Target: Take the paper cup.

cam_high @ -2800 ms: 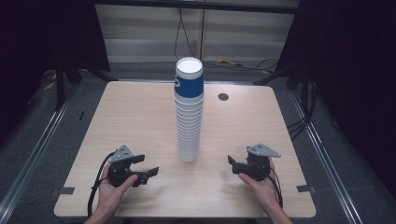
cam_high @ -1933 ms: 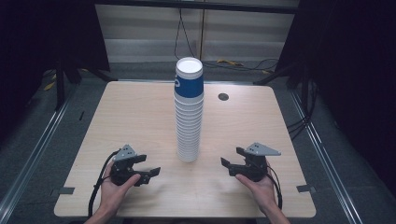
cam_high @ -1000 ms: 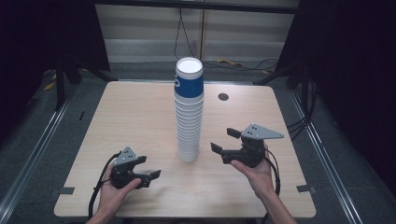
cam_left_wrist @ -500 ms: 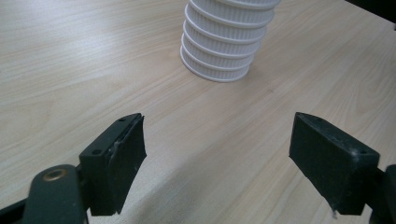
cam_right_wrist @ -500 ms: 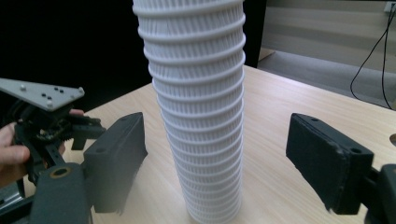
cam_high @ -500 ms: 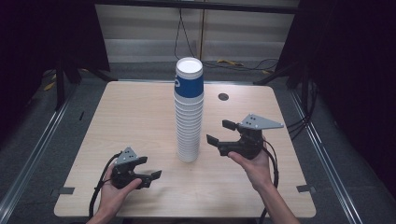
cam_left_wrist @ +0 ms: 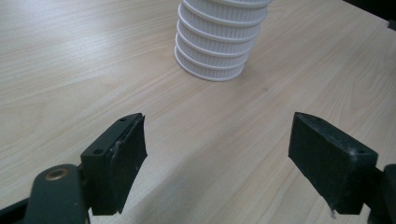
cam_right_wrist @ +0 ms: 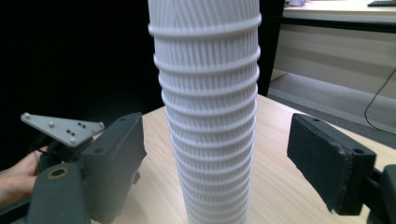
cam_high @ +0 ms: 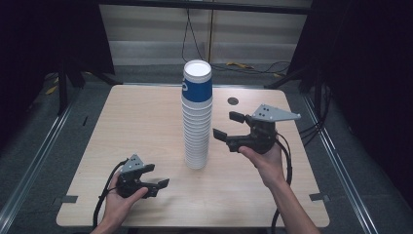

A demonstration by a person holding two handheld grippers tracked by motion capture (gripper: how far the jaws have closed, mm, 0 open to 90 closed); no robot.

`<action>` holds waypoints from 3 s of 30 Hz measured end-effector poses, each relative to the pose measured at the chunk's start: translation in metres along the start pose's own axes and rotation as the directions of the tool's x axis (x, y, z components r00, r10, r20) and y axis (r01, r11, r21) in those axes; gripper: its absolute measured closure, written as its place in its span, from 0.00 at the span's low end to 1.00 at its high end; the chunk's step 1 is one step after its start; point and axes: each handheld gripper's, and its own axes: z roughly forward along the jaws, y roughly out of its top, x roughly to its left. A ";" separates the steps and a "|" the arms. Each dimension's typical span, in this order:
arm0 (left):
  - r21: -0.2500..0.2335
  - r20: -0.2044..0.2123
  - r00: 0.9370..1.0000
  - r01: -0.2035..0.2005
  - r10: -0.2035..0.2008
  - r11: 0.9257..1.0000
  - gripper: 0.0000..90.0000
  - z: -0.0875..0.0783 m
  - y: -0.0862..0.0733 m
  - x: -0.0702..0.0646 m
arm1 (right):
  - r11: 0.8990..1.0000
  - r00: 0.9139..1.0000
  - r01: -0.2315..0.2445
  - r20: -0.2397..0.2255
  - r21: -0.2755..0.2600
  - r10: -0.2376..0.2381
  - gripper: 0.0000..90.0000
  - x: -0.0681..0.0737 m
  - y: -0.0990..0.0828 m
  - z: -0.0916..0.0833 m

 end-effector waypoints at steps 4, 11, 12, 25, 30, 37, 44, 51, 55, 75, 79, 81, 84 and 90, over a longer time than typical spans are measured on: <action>0.000 0.005 1.000 -0.005 0.005 1.000 0.23 0.000 0.000 -0.001 | 1.000 1.000 0.017 -0.007 -0.007 -0.017 0.21 0.000 0.017 0.000; -0.018 0.018 1.000 -0.020 0.020 1.000 0.23 0.002 0.002 -0.001 | 0.999 1.000 0.014 -0.023 -0.050 -0.015 0.25 0.004 0.027 0.003; -0.015 0.019 1.000 -0.022 0.022 1.000 0.23 0.003 0.002 -0.001 | 0.998 1.000 0.019 -0.022 -0.053 -0.020 0.25 0.004 0.029 0.003; -0.001 0.023 1.000 -0.019 0.019 1.000 0.23 0.003 0.001 -0.002 | 0.998 0.997 0.033 -0.064 -0.047 -0.036 0.17 0.006 0.057 0.010; 0.005 0.030 0.999 -0.015 0.015 1.000 0.23 0.004 0.000 -0.002 | 0.998 0.996 0.041 -0.073 -0.051 -0.045 0.17 0.005 0.069 0.014; 0.005 0.028 1.000 -0.014 0.014 1.000 0.23 0.004 0.000 -0.003 | 0.998 0.996 0.053 -0.076 -0.035 -0.055 0.17 0.003 0.079 0.020; -0.005 0.020 1.000 -0.007 0.007 1.000 0.23 0.004 0.001 -0.001 | 0.998 0.995 0.061 -0.084 -0.012 -0.062 0.19 0.002 0.090 0.032; -0.004 0.027 1.000 -0.013 0.013 1.000 0.23 0.003 0.001 -0.002 | 0.998 0.995 0.057 -0.086 -0.001 -0.057 0.20 -0.002 0.099 0.045; -0.004 0.030 1.000 -0.010 0.010 1.000 0.23 0.003 0.001 -0.002 | 0.998 0.994 0.056 -0.095 0.002 -0.056 0.21 -0.001 0.104 0.051; -0.007 0.032 0.999 -0.010 0.010 1.000 0.26 0.003 0.000 -0.002 | 0.997 0.993 0.072 -0.095 0.042 -0.068 0.27 0.000 0.109 0.069; -0.005 0.035 0.999 -0.010 0.010 1.000 0.25 0.003 0.000 -0.002 | 0.996 0.994 0.070 -0.090 0.047 -0.065 0.27 0.000 0.110 0.069; -0.001 0.034 0.999 -0.012 0.012 1.000 0.25 0.003 0.000 -0.003 | 0.996 0.993 0.072 -0.092 0.044 -0.068 0.27 0.000 0.110 0.069; 0.003 0.037 0.999 -0.007 0.007 1.000 0.23 0.004 0.000 -0.002 | 0.997 0.993 0.074 -0.089 0.028 -0.071 0.28 0.001 0.112 0.068; 0.000 0.046 0.999 -0.007 0.007 1.000 0.20 0.004 0.000 -0.002 | 0.996 0.993 0.086 -0.083 0.015 -0.084 0.28 0.003 0.117 0.065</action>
